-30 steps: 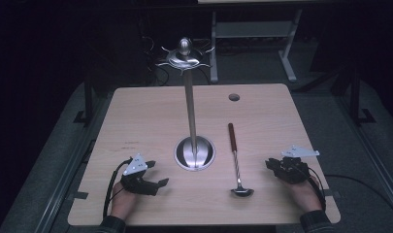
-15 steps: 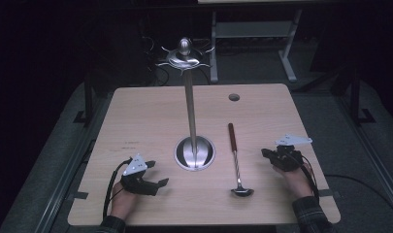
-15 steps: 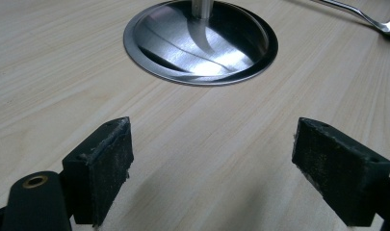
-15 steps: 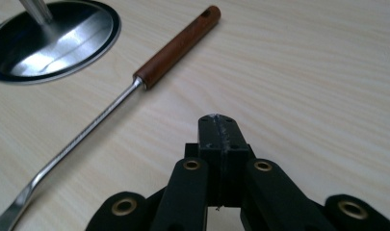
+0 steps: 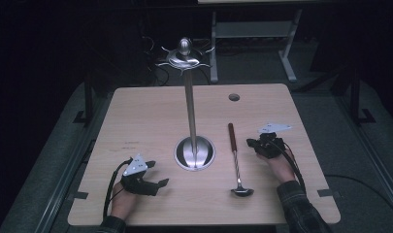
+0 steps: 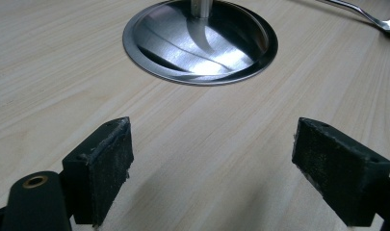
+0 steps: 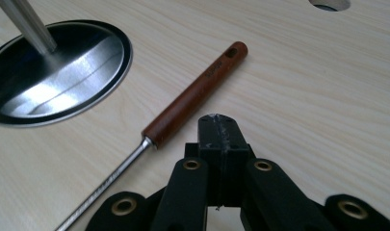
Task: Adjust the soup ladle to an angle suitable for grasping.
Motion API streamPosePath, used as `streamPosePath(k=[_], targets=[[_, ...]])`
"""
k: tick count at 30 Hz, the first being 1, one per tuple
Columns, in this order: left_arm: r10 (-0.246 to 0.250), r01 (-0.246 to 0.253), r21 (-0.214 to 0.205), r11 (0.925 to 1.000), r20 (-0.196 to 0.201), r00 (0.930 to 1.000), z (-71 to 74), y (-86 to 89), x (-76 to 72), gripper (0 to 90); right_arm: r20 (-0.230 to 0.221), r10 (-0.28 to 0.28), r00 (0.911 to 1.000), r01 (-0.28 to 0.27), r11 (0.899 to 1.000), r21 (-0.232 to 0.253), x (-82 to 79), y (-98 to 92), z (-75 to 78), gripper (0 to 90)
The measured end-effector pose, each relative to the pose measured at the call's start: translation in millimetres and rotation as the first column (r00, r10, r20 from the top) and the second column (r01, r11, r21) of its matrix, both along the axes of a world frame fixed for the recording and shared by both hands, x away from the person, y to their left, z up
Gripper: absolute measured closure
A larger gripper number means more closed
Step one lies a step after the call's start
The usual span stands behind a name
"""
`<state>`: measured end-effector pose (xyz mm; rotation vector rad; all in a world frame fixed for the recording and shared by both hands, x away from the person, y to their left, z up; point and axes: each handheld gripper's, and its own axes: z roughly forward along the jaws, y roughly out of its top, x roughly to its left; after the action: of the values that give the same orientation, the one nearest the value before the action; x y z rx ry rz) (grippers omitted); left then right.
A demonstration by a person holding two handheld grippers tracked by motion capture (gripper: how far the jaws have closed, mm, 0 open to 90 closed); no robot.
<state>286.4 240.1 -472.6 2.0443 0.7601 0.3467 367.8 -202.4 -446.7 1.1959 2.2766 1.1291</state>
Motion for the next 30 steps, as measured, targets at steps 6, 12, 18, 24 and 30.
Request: streamPosePath(k=[6,12,18,24,30], targets=[[-0.003,0.003,-0.004,1.0,0.001,1.0,-0.1,0.7,0.6,14.2,0.0,0.011,0.9999,-0.011,1.0,0.001,10.2,9.8,-3.8,89.8],[-0.007,0.007,0.003,1.0,0.006,1.0,0.1,0.5,0.5,14.2,-0.024,0.02,0.9995,-0.02,1.0,0.0,17.9,13.8,-15.8,89.7],[-0.007,0.007,0.003,1.0,0.007,1.0,0.2,0.7,0.8,14.2,-0.048,0.041,0.998,-0.041,0.999,0.002,20.9,21.4,-24.3,89.7],[-0.007,0.007,0.004,1.0,0.007,0.9999,0.2,0.5,0.6,14.2,-0.052,0.056,0.9971,-0.057,0.998,-0.015,20.9,30.4,-26.6,89.7],[-0.009,0.009,0.005,0.9999,0.008,0.9999,0.1,0.6,0.7,14.2,-0.059,0.064,0.9962,-0.065,0.998,-0.01,20.2,32.5,-26.7,89.7]])
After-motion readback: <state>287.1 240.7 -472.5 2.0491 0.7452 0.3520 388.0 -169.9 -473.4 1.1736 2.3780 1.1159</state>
